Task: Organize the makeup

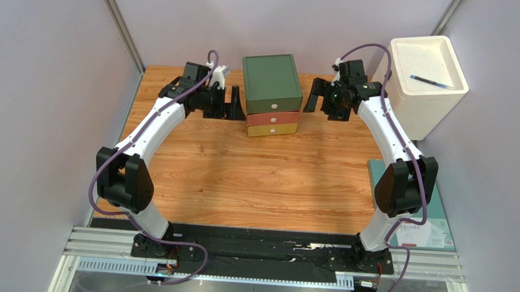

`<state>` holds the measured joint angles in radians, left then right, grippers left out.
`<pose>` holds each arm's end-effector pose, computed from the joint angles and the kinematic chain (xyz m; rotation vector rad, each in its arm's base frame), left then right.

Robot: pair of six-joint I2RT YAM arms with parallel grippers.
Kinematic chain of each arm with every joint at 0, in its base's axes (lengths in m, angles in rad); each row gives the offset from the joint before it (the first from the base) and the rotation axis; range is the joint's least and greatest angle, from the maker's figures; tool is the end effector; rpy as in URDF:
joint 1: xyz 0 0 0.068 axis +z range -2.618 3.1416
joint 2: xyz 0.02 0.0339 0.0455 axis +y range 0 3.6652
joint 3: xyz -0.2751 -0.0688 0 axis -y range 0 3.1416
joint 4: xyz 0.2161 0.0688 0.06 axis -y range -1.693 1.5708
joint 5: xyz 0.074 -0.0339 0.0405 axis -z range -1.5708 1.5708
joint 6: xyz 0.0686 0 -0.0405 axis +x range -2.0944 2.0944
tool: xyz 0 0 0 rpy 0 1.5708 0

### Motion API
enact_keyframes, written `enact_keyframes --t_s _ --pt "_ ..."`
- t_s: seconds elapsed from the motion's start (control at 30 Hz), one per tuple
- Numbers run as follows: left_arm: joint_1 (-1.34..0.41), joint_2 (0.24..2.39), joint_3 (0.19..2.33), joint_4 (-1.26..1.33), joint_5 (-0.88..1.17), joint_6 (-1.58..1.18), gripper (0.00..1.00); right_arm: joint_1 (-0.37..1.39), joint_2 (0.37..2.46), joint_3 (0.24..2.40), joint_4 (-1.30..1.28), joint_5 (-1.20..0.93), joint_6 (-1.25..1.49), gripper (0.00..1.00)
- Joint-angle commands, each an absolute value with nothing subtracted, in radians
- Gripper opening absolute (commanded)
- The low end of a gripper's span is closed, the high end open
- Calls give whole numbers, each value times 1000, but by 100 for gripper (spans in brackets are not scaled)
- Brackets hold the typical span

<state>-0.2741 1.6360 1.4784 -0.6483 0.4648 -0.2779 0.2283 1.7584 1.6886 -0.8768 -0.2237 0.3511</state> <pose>0.3329 -0.1255 0.3157 0.2246 2.4075 -0.8120 0.3603 0.0993 0.3142 0.0645 2.5599 0.5113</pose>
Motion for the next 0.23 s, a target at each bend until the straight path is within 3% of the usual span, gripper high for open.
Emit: enact_keyframes --t_s 0.0,0.2 --pt "-270 1647 1525 -706 442 -209 100 276 1738 1778 -873 -81 288 100" --pt "-268 1597 1474 -646 476 -166 99 330 1750 1821 -879 36 265 100"
